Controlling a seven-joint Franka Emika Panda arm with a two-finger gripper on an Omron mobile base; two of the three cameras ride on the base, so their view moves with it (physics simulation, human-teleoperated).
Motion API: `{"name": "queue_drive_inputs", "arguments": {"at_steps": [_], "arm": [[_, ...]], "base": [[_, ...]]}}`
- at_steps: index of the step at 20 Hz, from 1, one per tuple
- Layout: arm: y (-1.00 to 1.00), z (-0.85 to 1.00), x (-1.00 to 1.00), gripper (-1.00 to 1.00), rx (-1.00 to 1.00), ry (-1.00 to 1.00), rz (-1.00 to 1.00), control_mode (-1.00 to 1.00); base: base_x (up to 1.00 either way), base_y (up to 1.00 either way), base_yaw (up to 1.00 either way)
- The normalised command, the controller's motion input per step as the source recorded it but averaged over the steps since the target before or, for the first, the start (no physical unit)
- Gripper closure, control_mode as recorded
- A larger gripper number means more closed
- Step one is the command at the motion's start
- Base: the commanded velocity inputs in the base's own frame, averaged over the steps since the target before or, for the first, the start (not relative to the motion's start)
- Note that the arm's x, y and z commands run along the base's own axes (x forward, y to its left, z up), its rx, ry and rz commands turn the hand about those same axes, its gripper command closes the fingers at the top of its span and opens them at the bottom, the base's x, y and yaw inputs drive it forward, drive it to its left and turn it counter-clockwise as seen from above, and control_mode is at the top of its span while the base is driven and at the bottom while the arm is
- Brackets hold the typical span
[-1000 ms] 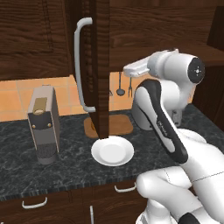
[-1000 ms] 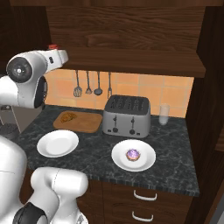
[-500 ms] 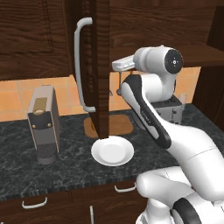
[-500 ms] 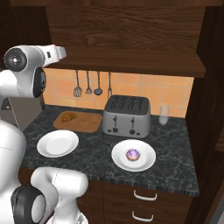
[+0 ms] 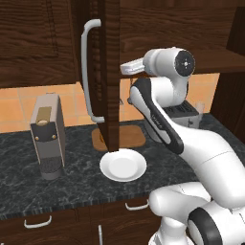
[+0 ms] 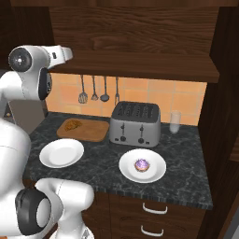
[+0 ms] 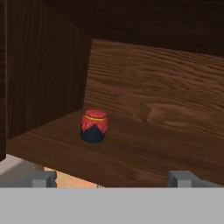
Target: From the different types of pastries on the counter, select a croissant and place it on the cutting board. Then retrieve a jar of jam from the cabinet and place it alongside the croissant on the cutting board.
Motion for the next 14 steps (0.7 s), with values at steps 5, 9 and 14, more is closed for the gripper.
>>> {"name": "queue_drive_inputs", "arguments": {"at_steps": [5, 9, 14], "arm": [[0.08, 0.0, 0.28, -1.0, 0.0, 0.0, 0.0, -1.0], [0.23, 0.0, 0.27, -1.0, 0.0, 0.0, 0.0, -1.0], [0.13, 0.0, 0.34, -1.0, 0.0, 0.0, 0.0, -1.0]], "base": [[0.0, 0.0, 0.0], [0.0, 0.0, 0.0], [0.0, 0.0, 0.0]]}}
